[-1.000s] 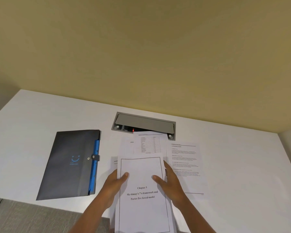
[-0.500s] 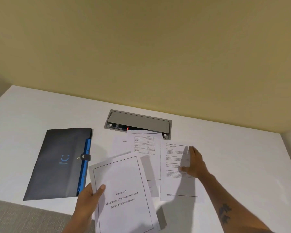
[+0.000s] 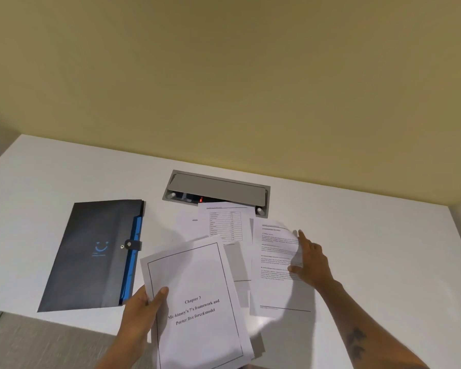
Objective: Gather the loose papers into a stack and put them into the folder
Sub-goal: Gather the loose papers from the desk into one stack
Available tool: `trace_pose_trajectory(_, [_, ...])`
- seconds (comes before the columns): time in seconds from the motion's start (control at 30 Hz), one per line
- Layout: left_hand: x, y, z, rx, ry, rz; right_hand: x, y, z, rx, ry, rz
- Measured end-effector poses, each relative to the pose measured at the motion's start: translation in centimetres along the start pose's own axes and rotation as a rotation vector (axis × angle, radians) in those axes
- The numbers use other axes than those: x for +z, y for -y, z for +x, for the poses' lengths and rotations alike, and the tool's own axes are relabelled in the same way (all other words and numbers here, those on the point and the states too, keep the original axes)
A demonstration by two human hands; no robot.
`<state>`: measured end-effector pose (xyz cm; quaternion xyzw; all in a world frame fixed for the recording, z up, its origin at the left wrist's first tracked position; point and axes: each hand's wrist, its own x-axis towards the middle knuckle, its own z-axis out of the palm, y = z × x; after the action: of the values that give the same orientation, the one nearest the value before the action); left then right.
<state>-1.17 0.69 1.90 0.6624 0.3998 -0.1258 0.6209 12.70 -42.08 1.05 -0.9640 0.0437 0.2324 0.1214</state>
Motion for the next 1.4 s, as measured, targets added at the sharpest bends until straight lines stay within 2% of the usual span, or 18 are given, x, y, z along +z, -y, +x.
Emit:
trace_pose_trajectory(0.13, [0.6,-0.9,0.1,0.017,0.032,-0.019,1.5,-0.1,-1.7,0.173,-0.044,0.33])
trace_pose_trajectory(0.27, [1.0,-2.4,0.2,0.02,0.054,-0.029,2.8,-1.2,-3.1,0.3,-0.134,0.519])
trace_pose_trajectory(0.4, [1.3,-3.6,0.1,0.031,0.102,-0.041,3.4,-2.7,-4.6,0.265,-0.244,0.707])
trace_pose_trajectory(0.63, [2.1,-5.0,0.0,0.038,0.189,-0.051,0.0,-2.8,-8.2,0.205,-0.3,1.069])
trace_pose_trajectory(0.8, [3.4,-5.9,-0.3,0.07,0.243,0.011,-2.2,0.6,-9.7,0.097,-0.152,1.225])
trace_pose_trajectory(1.0, [4.4,-6.7,-1.2,0.056,0.288,0.08,-1.5,5.5,-10.1,0.005,0.156,1.289])
trace_pose_trajectory(1.13, [4.5,-6.4,-1.8,-0.005,0.318,0.013,-0.6,8.3,-10.5,-0.035,0.369,1.379])
trace_pose_trajectory(1.4, [3.5,-5.7,-2.4,-0.105,0.338,0.052,1.0,10.9,-10.0,-0.082,0.583,1.275])
